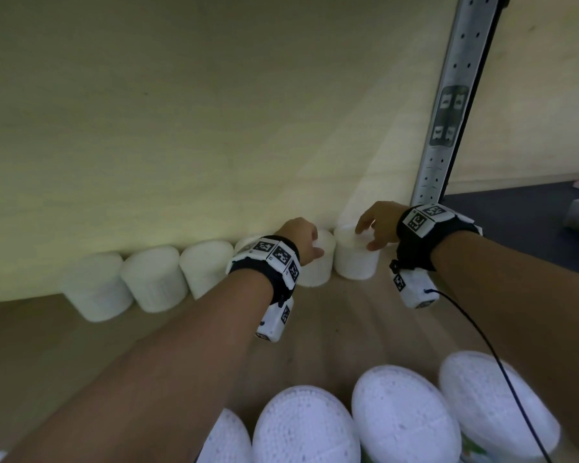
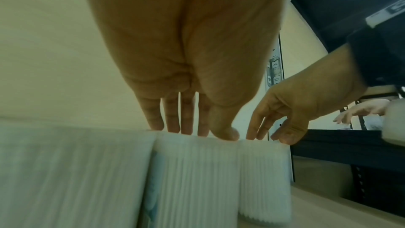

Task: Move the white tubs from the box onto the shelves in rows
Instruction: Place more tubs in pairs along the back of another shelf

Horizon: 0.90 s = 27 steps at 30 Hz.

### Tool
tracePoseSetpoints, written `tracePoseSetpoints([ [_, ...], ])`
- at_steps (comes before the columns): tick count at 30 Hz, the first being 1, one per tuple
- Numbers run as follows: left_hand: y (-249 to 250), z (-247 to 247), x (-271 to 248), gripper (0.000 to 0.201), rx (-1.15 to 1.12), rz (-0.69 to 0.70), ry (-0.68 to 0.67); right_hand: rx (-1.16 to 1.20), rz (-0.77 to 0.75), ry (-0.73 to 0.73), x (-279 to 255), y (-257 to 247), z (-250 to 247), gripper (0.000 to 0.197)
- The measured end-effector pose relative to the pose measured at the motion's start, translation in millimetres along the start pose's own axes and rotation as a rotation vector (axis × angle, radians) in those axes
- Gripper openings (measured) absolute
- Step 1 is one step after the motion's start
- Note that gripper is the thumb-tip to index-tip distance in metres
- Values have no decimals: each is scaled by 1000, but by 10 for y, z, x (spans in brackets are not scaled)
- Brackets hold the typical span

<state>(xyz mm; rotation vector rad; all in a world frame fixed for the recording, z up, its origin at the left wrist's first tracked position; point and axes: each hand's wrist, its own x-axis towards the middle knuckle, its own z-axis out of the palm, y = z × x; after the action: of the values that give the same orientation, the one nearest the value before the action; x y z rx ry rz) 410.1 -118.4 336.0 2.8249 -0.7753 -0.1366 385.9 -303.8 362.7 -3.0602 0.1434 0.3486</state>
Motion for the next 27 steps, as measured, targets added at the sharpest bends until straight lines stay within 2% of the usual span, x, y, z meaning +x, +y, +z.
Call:
tracePoseSetpoints([
  [3, -22, -6, 9, 49, -23, -3, 8, 58, 5, 14, 37, -32, -39, 48],
  [6, -22, -12, 30, 47, -31, -6, 0, 92, 51, 99, 97, -109, -25, 49],
  [9, -33, 6, 26, 47, -34, -3, 7, 48, 118, 61, 162, -170, 75, 61],
  [13, -42, 20, 34, 48, -31, 7, 13, 68, 126, 54, 193, -165, 114, 66],
  [18, -36, 21, 21, 49, -39, 1, 14, 22, 99, 37, 122, -125, 102, 60],
  [23, -31, 26, 14, 49, -42, -3, 13, 83, 22, 5, 75, -101, 54, 55],
  [27, -35, 34, 12, 48, -56, -6, 17, 149, 47, 111, 79, -111, 46, 54],
])
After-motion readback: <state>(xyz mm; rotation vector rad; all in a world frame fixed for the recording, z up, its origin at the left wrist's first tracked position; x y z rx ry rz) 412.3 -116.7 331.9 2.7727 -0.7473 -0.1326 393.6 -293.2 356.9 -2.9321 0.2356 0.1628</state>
